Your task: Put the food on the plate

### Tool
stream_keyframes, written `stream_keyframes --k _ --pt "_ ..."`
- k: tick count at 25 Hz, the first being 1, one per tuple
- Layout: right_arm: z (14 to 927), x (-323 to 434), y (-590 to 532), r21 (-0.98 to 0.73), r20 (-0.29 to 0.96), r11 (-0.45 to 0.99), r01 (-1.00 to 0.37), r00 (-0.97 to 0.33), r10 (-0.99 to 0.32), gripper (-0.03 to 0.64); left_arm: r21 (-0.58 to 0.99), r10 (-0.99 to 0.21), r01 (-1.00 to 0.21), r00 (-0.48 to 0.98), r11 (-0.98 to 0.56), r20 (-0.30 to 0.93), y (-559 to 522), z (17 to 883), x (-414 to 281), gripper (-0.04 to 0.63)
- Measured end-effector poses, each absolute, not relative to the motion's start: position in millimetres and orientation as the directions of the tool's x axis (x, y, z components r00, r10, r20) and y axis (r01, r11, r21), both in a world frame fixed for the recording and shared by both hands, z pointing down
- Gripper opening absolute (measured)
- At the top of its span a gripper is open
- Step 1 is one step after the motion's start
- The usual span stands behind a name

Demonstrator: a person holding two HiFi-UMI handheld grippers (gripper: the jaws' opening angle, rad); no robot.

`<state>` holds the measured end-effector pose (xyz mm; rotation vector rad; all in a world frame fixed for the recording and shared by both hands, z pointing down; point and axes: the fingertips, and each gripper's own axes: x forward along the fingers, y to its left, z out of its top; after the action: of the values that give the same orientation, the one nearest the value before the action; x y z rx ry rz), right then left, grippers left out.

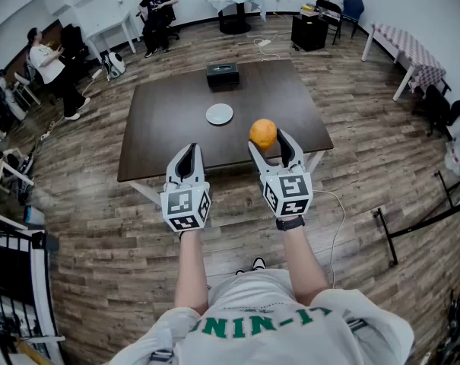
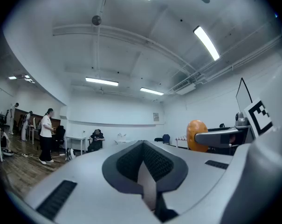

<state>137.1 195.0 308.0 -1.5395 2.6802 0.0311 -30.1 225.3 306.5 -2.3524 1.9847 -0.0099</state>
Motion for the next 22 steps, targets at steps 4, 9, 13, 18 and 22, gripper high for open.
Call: stream_keyframes --k 4,9,13,18,22 --pt "313 150 181 -0.013 -0.033 0.519 -0.855 -0.518 -0.855 0.311 -0.040 -0.982 -0.982 0.184 -0.182 -0.045 210 307 -9 0.014" --pt "316 155 161 -0.009 -0.038 0.547 -0.837 -0.546 -0.837 0.311 -0.052 -0.984 -0.983 0.175 -0.174 -0.025 194 324 6 0.014" --pt "320 149 151 -0.051 -0.038 0.574 -0.818 -0.572 -0.819 0.311 -0.059 -0.990 -0.989 0.138 -0.137 -0.013 182 336 2 0.014" --pt "331 126 117 -0.090 -0.018 0.580 -0.810 -0.581 -0.814 0.311 -0.031 -0.991 -0.991 0.132 -0.132 0.003 138 353 -17 0.014" --pt "335 105 66 -0.077 -0.010 0.575 -0.814 -0.576 -0.817 0.313 -0.059 -0.990 -0.989 0.138 -0.138 0.012 87 358 -34 0.014"
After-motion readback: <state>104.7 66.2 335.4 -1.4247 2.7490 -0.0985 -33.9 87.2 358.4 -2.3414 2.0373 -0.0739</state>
